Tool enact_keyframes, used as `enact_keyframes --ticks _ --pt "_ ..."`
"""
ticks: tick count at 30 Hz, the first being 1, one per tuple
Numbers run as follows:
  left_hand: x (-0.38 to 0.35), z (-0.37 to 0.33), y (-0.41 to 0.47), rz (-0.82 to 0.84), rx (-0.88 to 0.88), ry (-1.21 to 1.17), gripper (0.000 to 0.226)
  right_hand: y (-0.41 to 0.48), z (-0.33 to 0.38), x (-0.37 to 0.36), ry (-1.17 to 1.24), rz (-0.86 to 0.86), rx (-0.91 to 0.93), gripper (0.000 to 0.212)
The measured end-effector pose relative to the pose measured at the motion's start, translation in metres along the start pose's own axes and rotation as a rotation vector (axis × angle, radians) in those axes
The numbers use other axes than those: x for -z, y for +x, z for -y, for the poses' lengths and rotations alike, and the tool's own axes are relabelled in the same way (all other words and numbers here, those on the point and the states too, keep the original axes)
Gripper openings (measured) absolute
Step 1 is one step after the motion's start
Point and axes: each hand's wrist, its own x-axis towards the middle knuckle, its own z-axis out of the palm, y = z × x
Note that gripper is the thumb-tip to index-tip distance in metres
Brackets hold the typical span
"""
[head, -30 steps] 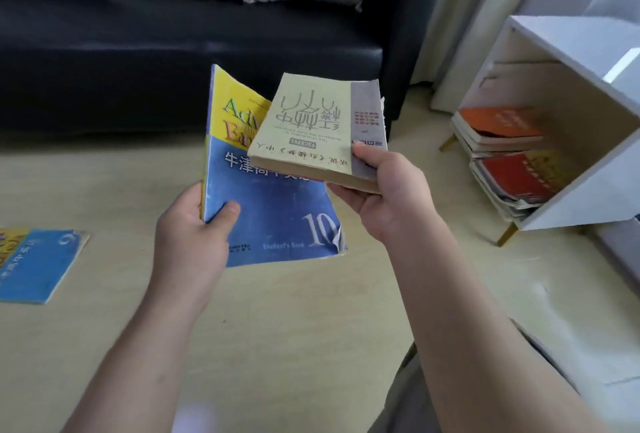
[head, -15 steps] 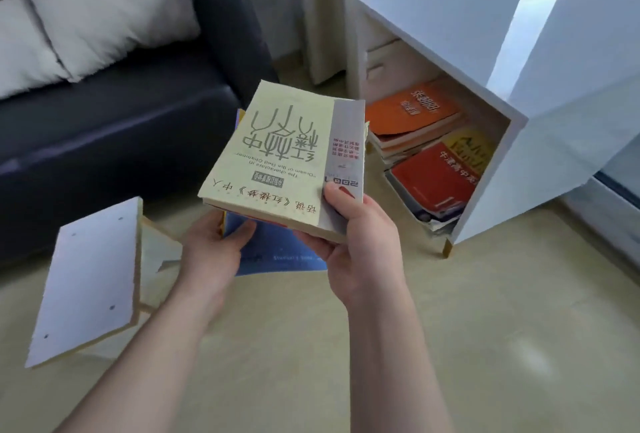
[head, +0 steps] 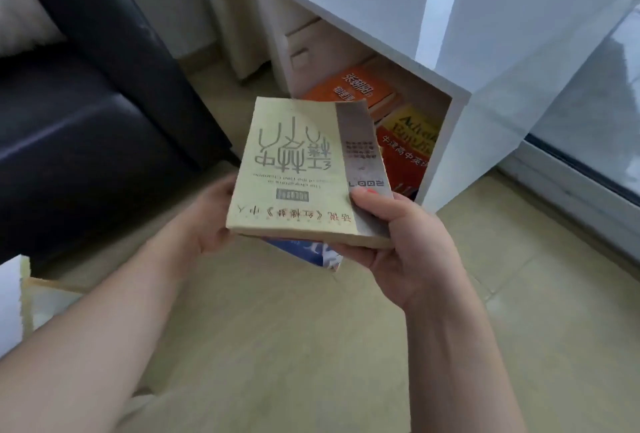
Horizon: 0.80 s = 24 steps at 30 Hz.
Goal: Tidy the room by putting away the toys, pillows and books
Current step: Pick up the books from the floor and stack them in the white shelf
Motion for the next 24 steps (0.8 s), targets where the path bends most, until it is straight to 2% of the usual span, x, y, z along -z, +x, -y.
enact_keyframes --ticks 4,8,12,15,17,20,22,24 --pt "-0.014 -0.013 0.048 0.164 -0.032 0.013 0.053 -0.038 0.024 0.047 -0.223 -0.100 0.029 0.024" --pt "-0.046 -0.028 0.076 0.313 -0.029 -0.066 0.038 -0.081 0.034 0.064 -0.375 -0.177 0.068 0.023" --pt "-0.093 -0.020 0.113 0.288 -0.054 -0.125 0.026 -0.102 0.024 0.061 -0.481 -0.255 0.053 0.024" --pt "-0.122 0.002 0.127 0.098 0.058 -0.187 0.017 -0.107 0.017 0.056 -0.556 -0.310 0.037 0.025" --pt "-0.136 0.011 0.122 0.098 0.129 -0.173 0.001 -0.106 0.015 0.051 -0.606 -0.335 0.030 0.024" --pt "-0.138 0.016 0.115 0.071 0.194 -0.247 0.008 -0.100 0.015 0.044 -0.660 -0.371 0.024 0.023" --pt "-0.135 0.015 0.117 0.123 0.188 -0.344 0.012 -0.095 0.015 0.041 -0.683 -0.381 0.023 0.023" --pt "-0.122 0.012 0.121 0.270 0.153 -0.284 0.014 -0.092 0.013 0.041 -0.706 -0.386 0.015 0.023"
